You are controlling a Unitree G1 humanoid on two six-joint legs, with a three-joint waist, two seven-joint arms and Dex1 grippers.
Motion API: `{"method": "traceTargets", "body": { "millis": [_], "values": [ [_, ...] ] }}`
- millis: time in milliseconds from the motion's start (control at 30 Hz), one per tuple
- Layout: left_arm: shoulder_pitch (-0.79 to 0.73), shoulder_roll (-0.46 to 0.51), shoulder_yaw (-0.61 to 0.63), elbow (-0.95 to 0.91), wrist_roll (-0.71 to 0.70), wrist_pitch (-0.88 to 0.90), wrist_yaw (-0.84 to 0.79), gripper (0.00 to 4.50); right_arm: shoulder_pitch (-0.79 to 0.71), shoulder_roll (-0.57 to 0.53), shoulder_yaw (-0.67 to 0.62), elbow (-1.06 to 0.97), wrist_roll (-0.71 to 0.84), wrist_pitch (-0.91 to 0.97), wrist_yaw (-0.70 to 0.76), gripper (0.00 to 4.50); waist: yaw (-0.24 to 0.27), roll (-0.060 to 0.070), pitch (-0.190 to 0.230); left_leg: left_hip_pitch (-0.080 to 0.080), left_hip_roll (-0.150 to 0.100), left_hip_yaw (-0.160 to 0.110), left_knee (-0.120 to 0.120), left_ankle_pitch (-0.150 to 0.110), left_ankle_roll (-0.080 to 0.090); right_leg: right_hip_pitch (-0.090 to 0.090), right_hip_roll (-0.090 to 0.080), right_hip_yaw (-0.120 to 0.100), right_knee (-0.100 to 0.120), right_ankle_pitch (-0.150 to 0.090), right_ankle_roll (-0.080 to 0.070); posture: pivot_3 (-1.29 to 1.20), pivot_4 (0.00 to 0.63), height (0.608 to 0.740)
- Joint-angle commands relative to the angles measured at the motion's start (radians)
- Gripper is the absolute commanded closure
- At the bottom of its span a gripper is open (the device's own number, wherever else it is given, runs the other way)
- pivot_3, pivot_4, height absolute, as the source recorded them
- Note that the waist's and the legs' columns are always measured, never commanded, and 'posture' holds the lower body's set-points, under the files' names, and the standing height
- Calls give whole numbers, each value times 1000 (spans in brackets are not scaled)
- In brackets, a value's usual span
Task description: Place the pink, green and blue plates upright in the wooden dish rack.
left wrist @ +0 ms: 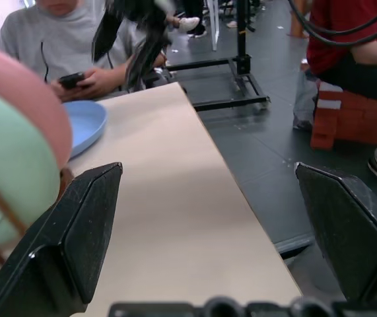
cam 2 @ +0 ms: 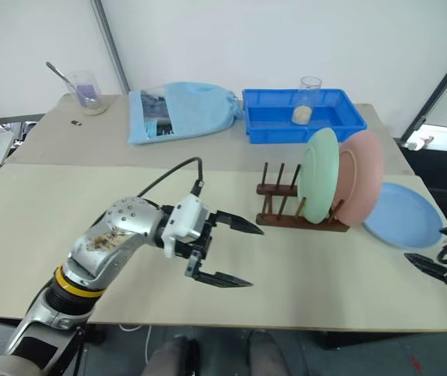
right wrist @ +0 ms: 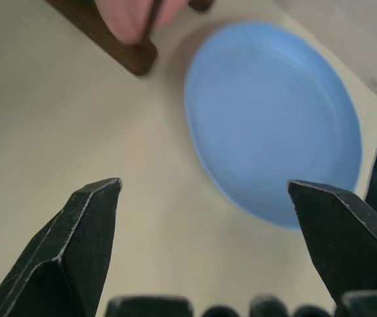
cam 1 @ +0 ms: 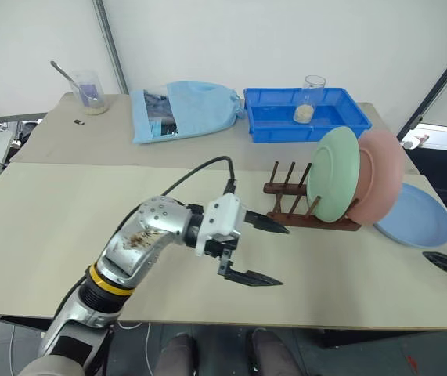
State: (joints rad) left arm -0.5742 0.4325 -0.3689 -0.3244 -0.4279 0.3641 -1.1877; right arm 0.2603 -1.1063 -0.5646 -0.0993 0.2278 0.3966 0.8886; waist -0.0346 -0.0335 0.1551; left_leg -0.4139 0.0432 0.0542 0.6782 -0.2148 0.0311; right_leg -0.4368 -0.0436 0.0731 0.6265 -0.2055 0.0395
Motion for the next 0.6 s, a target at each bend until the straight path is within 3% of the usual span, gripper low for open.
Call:
{"method": "traceTargets", "body": {
  "millis": [33,200,367,467,600],
  "values": [
    [11,-27,-26,-15,36,-57,21,0,-135,10,158,134,-113,-156,-57,46,-3,1,0,0,0,0,-1,0,0,0,0,0,0,0,0,0,150,719],
    [4,-52,-41,2,65,-82,33,0,-354,45,353,375,-235,-274,-105,46,-1,1,0,-1,-1,-2,-2,0,0,-1,1,0,1,-1,-2,0,150,719],
    [7,-53,-33,-3,65,-76,31,0,-495,79,449,560,-294,-302,-127,46,7,2,0,-1,-2,-2,-1,0,0,0,0,1,1,-1,-1,0,150,719],
    [8,-50,-32,-5,66,-73,32,0,-547,98,477,625,-306,-284,-127,832,9,1,0,0,-3,-2,-1,0,0,0,0,1,1,-1,0,0,150,719],
    [11,-46,-29,-11,66,-69,37,0,-573,114,488,643,-305,-266,-126,2235,12,1,0,0,-3,-2,0,0,0,1,0,1,1,0,0,0,150,719]
  ]
}}
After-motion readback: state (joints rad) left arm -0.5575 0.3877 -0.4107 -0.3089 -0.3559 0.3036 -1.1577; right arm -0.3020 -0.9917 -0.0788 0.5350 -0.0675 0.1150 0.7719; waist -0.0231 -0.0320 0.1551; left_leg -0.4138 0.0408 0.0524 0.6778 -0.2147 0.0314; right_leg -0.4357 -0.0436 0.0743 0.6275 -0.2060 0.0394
